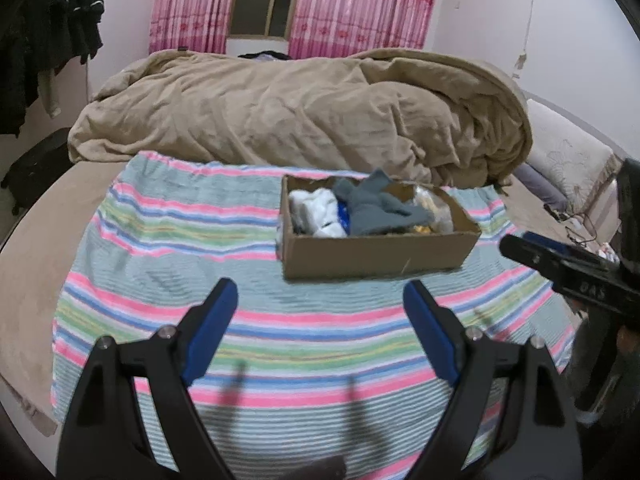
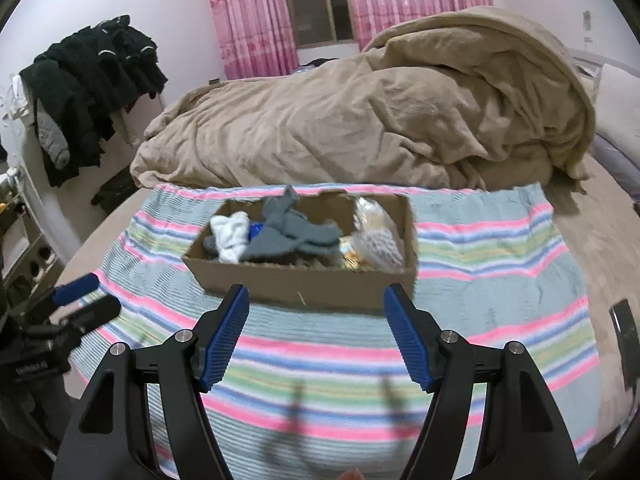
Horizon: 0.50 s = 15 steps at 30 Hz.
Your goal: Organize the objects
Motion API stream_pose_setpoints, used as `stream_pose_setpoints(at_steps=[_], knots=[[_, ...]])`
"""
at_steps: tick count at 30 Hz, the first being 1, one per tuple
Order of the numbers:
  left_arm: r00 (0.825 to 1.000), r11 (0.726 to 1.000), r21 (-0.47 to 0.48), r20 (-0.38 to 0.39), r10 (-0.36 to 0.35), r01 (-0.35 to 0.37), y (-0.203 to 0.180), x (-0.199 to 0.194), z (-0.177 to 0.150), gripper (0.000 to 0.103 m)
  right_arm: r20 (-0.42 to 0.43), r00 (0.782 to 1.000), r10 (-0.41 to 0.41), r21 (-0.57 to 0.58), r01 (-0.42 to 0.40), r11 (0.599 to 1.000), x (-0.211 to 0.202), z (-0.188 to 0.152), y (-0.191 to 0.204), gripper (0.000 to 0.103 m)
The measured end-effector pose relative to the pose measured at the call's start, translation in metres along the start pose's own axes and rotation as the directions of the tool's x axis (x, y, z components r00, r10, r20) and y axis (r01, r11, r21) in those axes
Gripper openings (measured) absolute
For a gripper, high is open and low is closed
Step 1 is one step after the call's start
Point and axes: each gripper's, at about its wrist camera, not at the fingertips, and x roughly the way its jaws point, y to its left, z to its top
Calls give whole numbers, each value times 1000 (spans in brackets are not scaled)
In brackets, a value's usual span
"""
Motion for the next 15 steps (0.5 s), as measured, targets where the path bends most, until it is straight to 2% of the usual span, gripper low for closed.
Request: stream_pose_setpoints(at_steps=[8,15], knots=[[999,998,45,-29,40,-38,-11,10,-14,86,-20,996,-91,-24,91,996,-1,-28,-4,73],[998,997,61,-36,50,-48,-14,16,-18,87,-16,994,-108,-31,108,994,0,-30,-6,73]])
